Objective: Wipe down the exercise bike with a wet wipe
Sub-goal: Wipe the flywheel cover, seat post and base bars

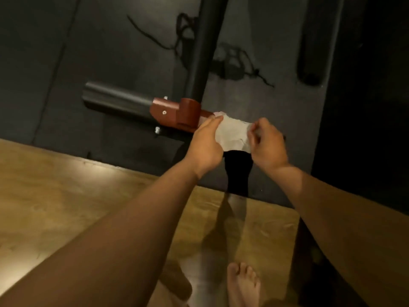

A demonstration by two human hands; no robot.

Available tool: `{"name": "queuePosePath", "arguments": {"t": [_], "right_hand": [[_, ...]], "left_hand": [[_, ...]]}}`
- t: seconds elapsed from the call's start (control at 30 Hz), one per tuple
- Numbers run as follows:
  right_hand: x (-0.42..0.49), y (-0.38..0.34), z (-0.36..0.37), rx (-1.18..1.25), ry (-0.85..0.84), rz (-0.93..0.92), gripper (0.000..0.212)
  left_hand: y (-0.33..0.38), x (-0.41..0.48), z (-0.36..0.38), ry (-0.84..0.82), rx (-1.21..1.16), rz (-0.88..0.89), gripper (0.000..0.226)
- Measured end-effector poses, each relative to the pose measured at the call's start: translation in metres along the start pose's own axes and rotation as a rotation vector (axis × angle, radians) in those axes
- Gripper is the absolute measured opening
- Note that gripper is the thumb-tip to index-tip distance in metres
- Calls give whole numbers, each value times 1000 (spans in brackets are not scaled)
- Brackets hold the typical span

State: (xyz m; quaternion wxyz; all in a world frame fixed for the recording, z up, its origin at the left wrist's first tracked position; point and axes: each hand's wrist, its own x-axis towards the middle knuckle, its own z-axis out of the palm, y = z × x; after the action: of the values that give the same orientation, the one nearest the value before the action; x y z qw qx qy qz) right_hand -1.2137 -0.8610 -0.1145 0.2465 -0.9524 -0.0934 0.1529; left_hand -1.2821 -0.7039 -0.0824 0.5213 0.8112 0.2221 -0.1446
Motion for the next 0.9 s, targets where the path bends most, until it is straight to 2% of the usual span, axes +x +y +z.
{"name": "queuePosePath", "arguments": {"t": [0.1,0.23,0.37,0.53,0.63,0.7,0.77,0.83,0.9], "right_hand": [[20,18,30,-241,73,-146,14],[24,23,44,-329,228,-212,21],[20,24,41,-249,283,-271,18],[15,23,27,-121,172,-251,7],[17,20,27,-36,167,-193,12],[16,17,25,143,251,-137,21],[12,7,23,123,330,-283,33],[5,-7,27,-62,219,-467,42],[-8,-20,34,-193,-70,-510,50]], "left_hand": [[-18,20,11,38,117,19,70],[-31,16,17,90,211,102,71],[-29,16,17,107,264,113,71],[-7,-2,16,43,345,7,79],[-8,-11,16,111,466,5,76],[-18,-14,15,155,440,33,73],[-30,-19,13,152,407,65,72],[-37,-26,10,134,399,87,72],[-40,-34,5,117,414,84,72]]}}
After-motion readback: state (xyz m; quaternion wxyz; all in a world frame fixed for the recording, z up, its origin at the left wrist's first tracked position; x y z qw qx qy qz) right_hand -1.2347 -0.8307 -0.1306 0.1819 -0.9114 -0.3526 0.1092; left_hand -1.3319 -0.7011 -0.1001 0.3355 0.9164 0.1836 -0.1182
